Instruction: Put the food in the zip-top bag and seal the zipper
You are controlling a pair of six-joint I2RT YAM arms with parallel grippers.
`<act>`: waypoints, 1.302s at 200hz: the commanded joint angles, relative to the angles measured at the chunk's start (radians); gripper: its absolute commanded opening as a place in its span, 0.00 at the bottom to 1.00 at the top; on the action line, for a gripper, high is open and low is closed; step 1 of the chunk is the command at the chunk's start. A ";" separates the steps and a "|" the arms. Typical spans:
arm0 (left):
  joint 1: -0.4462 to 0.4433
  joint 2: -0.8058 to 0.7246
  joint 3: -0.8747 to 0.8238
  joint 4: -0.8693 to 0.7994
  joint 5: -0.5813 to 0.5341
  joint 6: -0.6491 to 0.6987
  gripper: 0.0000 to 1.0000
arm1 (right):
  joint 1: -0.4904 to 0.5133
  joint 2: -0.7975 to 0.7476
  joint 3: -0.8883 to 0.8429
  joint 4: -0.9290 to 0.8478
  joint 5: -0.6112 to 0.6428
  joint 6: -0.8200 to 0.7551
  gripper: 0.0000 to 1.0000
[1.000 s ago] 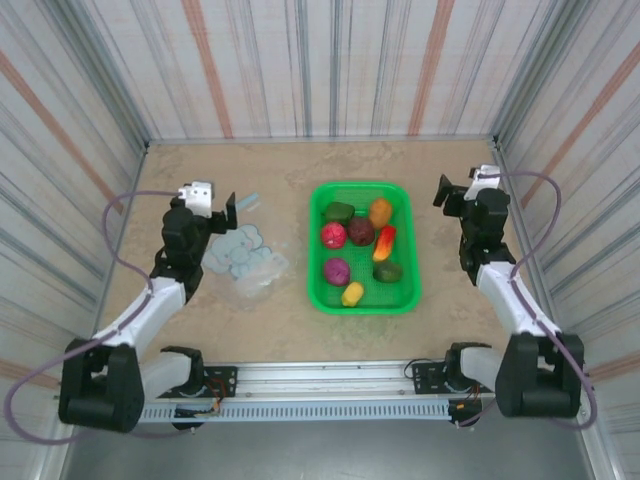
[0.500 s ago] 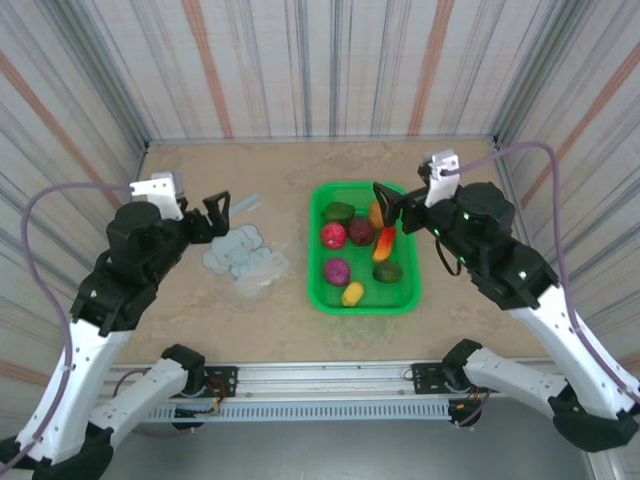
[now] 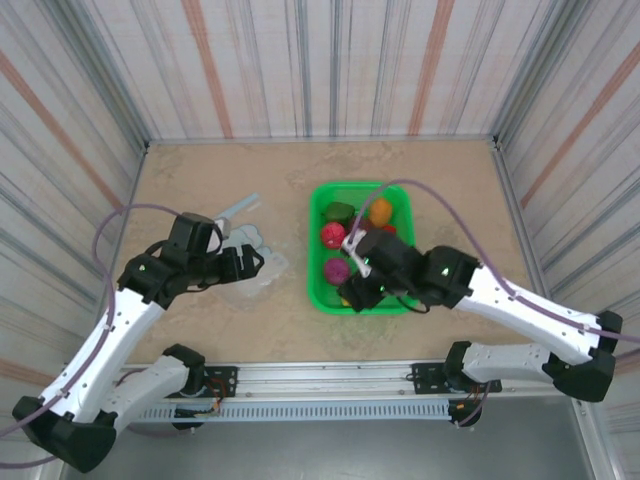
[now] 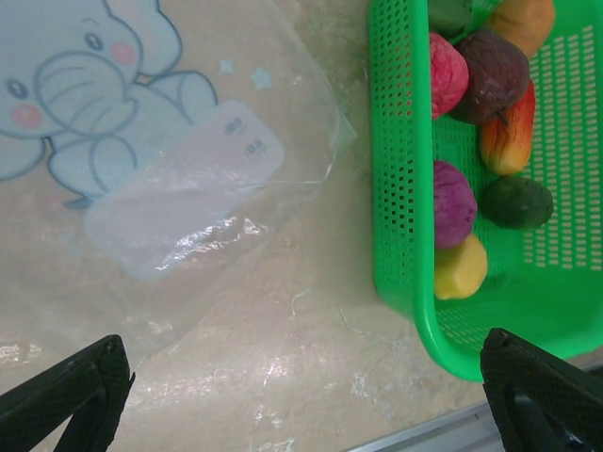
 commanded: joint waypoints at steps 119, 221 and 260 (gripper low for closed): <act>0.017 -0.052 0.011 0.090 -0.093 -0.046 0.97 | 0.002 0.113 -0.342 0.278 0.007 0.174 0.00; 0.195 0.215 0.071 0.184 -0.063 -0.082 0.95 | -0.477 -0.043 -0.381 0.305 0.150 0.178 0.36; 0.352 0.486 0.185 0.215 -0.038 -0.144 0.94 | -0.534 -0.176 -0.350 0.284 0.025 0.174 0.44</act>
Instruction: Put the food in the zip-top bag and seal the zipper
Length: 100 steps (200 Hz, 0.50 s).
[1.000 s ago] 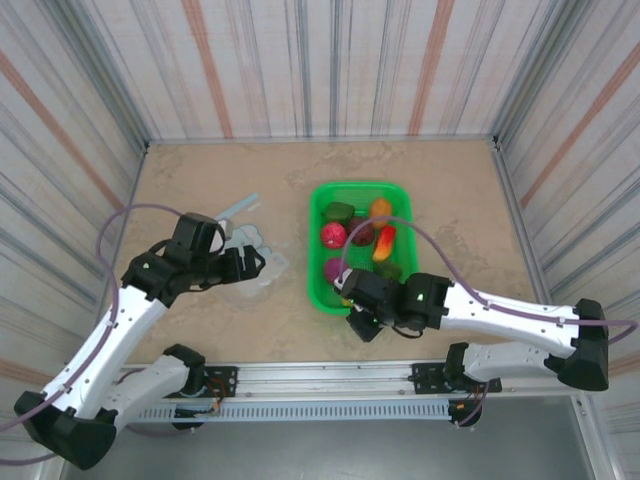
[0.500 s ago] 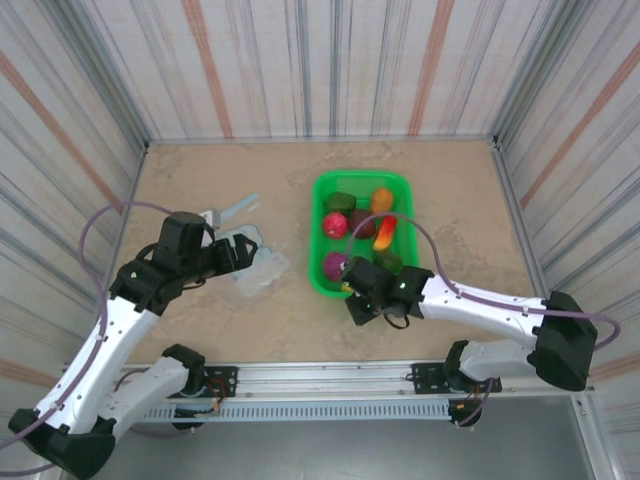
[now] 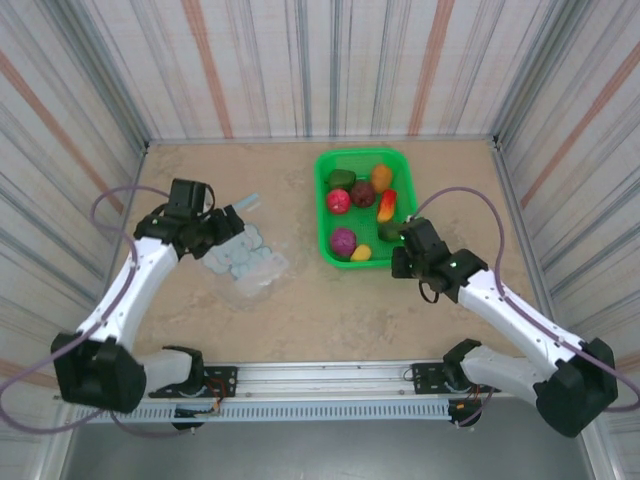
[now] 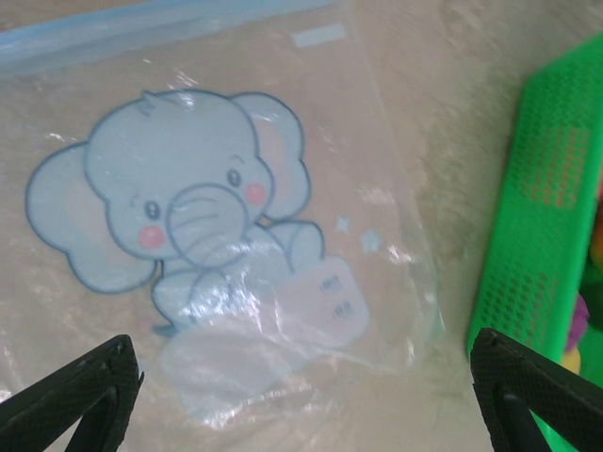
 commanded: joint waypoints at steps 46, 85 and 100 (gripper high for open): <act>0.171 0.406 0.261 -0.055 -0.011 -0.367 0.86 | 0.013 -0.153 0.032 -0.096 -0.011 0.273 0.41; 0.169 0.587 0.413 -0.223 -0.064 -0.705 0.89 | 0.113 -0.173 0.034 -0.142 0.202 0.302 0.41; 0.170 0.632 0.440 -0.241 -0.064 -0.792 0.91 | 0.136 -0.187 0.032 -0.151 0.284 0.299 0.40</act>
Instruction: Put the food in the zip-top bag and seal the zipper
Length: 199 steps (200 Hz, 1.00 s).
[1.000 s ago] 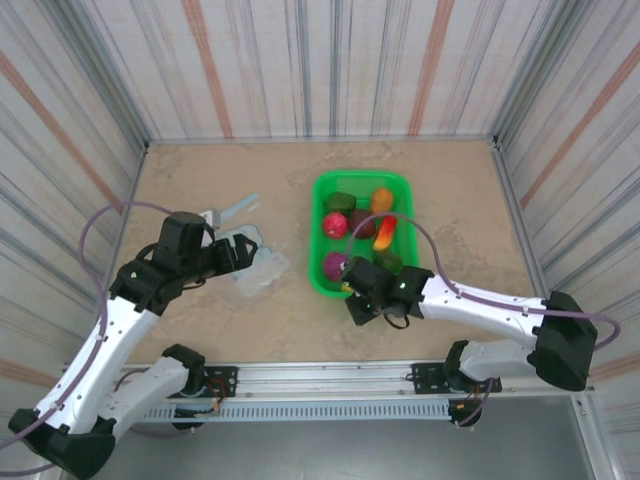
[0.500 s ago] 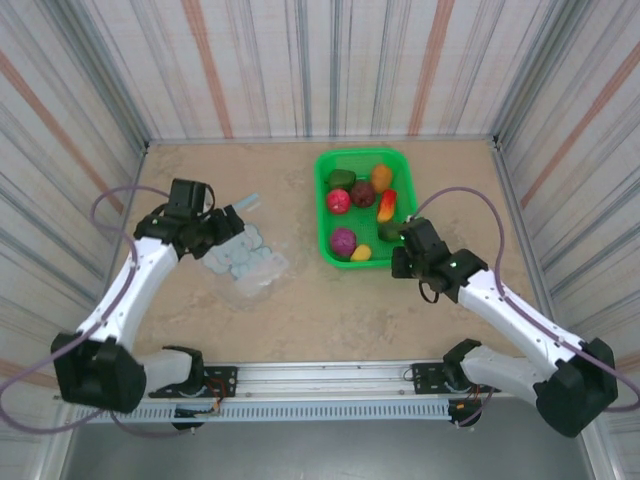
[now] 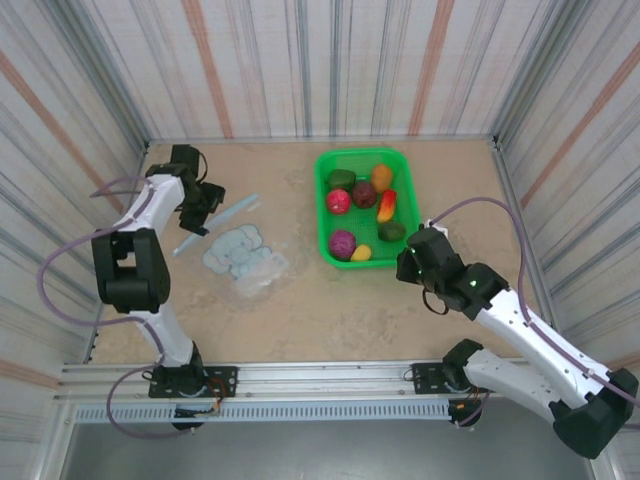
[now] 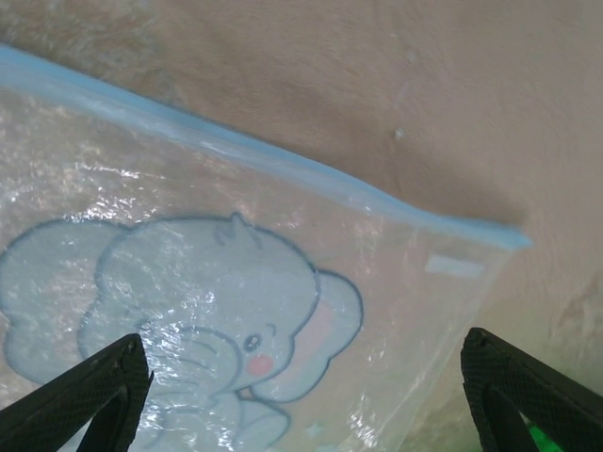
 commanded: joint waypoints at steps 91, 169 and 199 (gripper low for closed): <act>0.008 0.267 0.205 -0.189 -0.020 -0.477 0.87 | 0.275 0.032 0.050 -0.052 0.539 -0.023 0.41; 0.042 0.319 0.191 -0.082 -0.008 -0.477 0.85 | 0.290 0.077 0.024 0.017 0.506 -0.064 0.41; 0.034 0.360 0.207 -0.072 0.022 -0.433 0.78 | 0.272 0.094 0.041 0.045 0.502 -0.105 0.42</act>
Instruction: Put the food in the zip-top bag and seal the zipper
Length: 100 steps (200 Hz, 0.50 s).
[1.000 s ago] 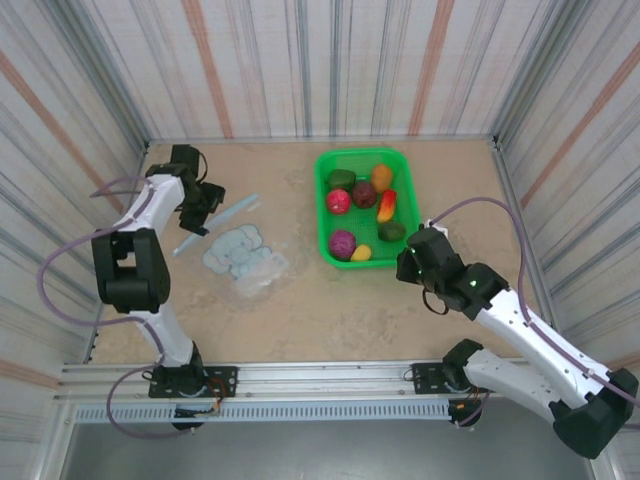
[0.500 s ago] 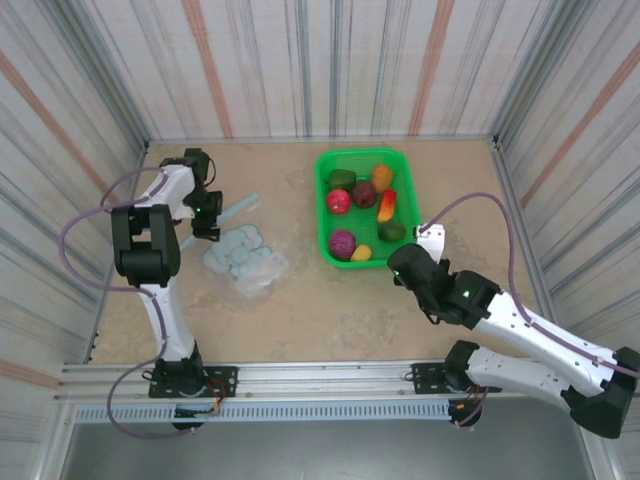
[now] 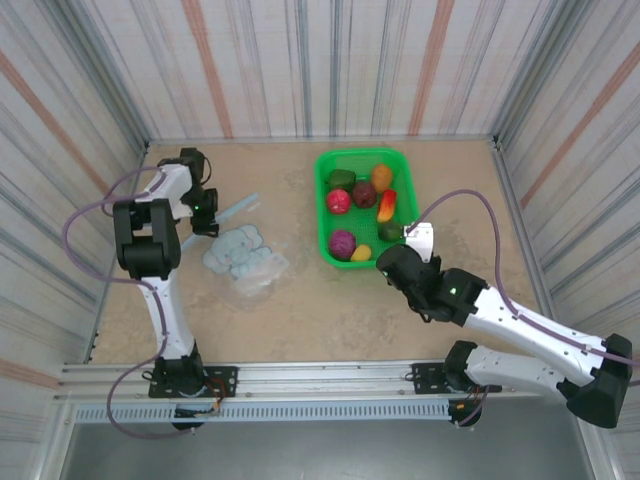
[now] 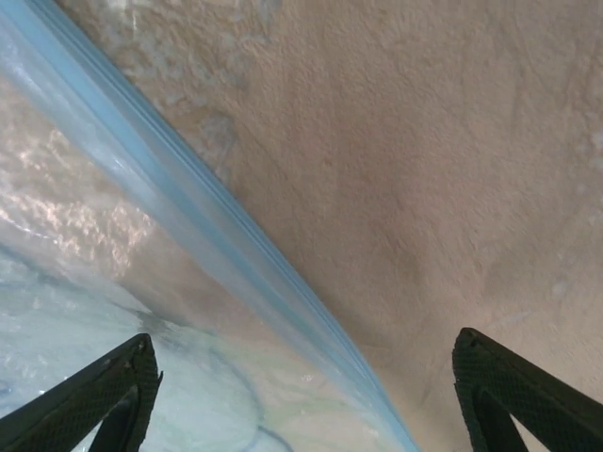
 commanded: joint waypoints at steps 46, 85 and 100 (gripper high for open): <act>-0.020 0.034 -0.005 0.125 0.066 0.158 0.36 | -0.021 0.002 0.027 0.027 0.037 -0.065 0.41; -0.031 0.026 0.104 0.068 0.056 0.371 0.02 | -0.031 -0.026 0.034 0.023 -0.002 -0.105 0.42; -0.032 0.017 0.128 0.053 0.077 0.442 0.00 | -0.042 -0.034 0.040 0.018 -0.022 -0.113 0.42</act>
